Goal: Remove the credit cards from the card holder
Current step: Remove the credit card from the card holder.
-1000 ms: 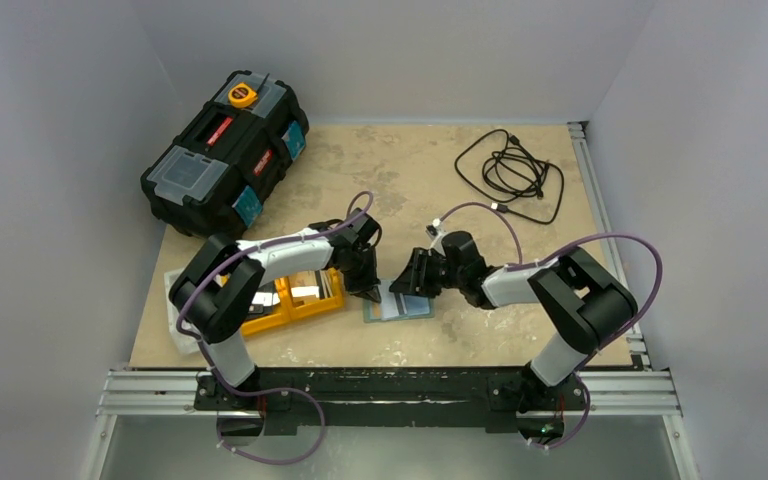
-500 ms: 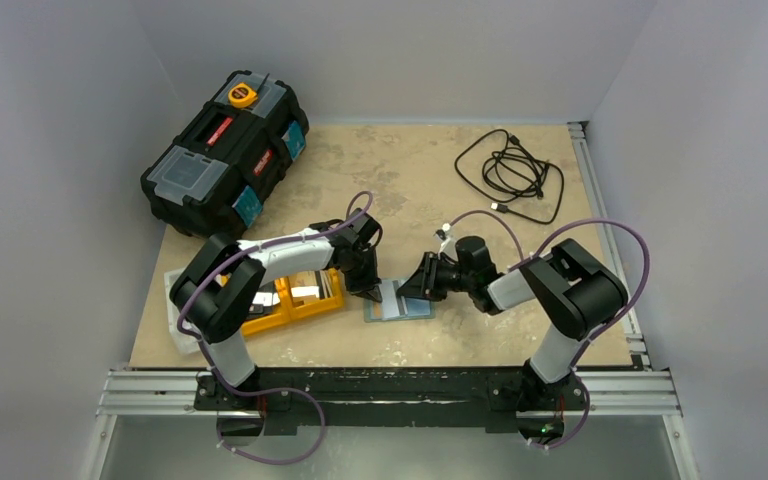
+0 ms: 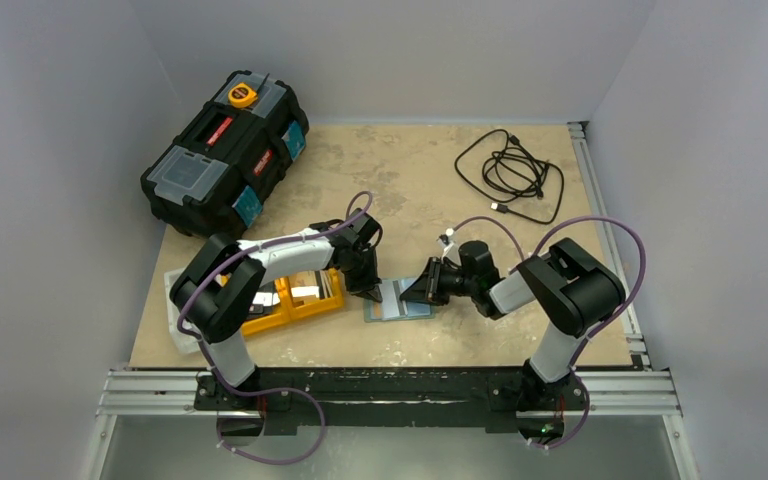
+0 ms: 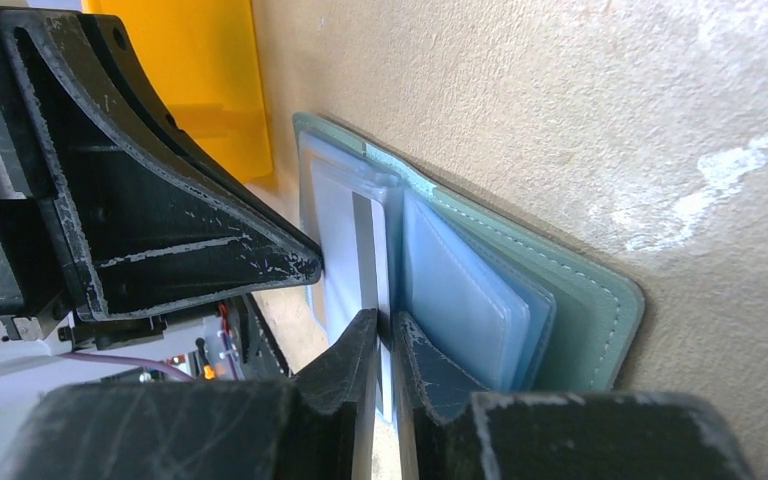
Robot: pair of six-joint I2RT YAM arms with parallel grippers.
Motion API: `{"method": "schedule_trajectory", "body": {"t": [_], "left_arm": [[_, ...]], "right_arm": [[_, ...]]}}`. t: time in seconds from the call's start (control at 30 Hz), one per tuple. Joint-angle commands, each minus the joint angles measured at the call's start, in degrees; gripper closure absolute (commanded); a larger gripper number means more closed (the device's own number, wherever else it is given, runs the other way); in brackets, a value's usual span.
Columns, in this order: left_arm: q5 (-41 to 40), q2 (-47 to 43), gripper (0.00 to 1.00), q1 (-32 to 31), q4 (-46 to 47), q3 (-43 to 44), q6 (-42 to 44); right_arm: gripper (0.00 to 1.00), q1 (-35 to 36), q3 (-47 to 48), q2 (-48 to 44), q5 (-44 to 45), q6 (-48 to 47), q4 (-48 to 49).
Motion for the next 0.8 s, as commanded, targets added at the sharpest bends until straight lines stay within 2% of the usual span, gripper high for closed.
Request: {"method": "schedule_trajectory", "body": {"t": [0.0, 0.23, 0.37, 0.43, 0.77], "left_arm": [[-7.00, 2.90, 1.00, -0.17, -2.20, -1.77, -0.04], [-7.13, 2.78, 1.00, -0.19, -2.20, -2.02, 0.10], [-7.11, 2.78, 1.00, -0.23, -2.20, -1.97, 0.18], [-7.07, 2.78, 1.00, -0.21, -2.29, -1.95, 0.20], [-7.07, 2.96, 1.00, -0.14, -2.37, -1.92, 0.40]], "right_arm": [[0.92, -0.60, -1.43, 0.95, -1.51, 0.30, 0.84], [0.93, -0.77, -2.18, 1.05, -2.84, 1.52, 3.73], [0.83, -0.75, -2.54, 0.71, -3.39, 1.98, 4.95], [0.82, -0.75, -2.66, 0.63, -3.51, 2.17, 5.29], [0.97, -1.03, -3.34, 2.51, -4.86, 4.69, 9.75]]}}
